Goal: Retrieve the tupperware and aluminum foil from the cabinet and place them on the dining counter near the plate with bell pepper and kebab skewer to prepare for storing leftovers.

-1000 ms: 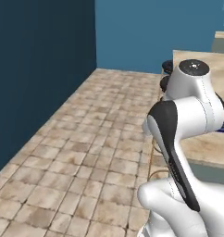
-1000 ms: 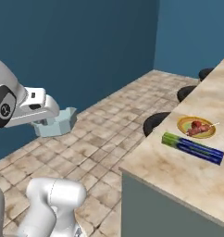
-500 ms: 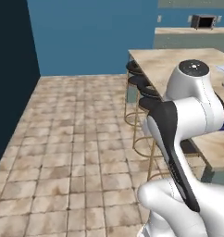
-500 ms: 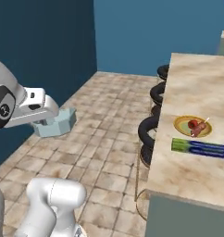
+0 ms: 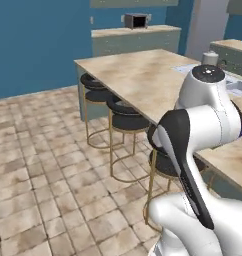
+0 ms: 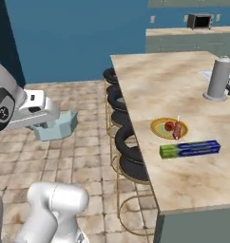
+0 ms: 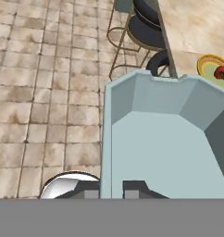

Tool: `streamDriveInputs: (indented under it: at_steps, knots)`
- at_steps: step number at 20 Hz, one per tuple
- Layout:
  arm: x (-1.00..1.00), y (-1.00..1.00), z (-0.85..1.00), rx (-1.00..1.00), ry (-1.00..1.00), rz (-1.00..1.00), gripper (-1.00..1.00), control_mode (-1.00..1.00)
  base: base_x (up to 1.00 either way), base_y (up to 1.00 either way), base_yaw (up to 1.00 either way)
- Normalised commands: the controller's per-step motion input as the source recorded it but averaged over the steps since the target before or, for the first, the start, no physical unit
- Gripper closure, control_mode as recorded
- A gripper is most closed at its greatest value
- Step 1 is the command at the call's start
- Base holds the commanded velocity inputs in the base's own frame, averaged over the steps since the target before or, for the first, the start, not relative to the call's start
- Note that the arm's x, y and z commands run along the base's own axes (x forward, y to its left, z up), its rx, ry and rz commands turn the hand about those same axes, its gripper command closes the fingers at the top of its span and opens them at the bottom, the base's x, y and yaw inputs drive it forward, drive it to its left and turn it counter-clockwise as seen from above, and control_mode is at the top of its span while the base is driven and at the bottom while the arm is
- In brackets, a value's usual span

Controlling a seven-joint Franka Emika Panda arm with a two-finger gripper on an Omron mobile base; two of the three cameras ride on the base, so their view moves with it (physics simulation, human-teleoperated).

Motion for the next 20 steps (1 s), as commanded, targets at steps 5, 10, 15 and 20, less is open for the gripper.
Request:
streamDriveInputs:
  at_steps: [5, 10, 15, 20]
  knots:
    - [0.00, 0.00, 0.00, 0.00, 0.00, 0.00, 1.00, 1.00, 0.62, 0.46, -0.69]
    - [0.00, 0.00, 0.00, 0.00, 0.00, 0.00, 1.00, 1.00, 0.59, 0.52, -0.70]
    - [0.00, 0.00, 0.00, 0.00, 0.00, 0.00, 1.00, 1.00, 0.58, 0.68, -0.70]
    - [0.00, 0.00, 0.00, 0.00, 0.00, 0.00, 1.00, 1.00, 0.58, 0.73, -0.69]
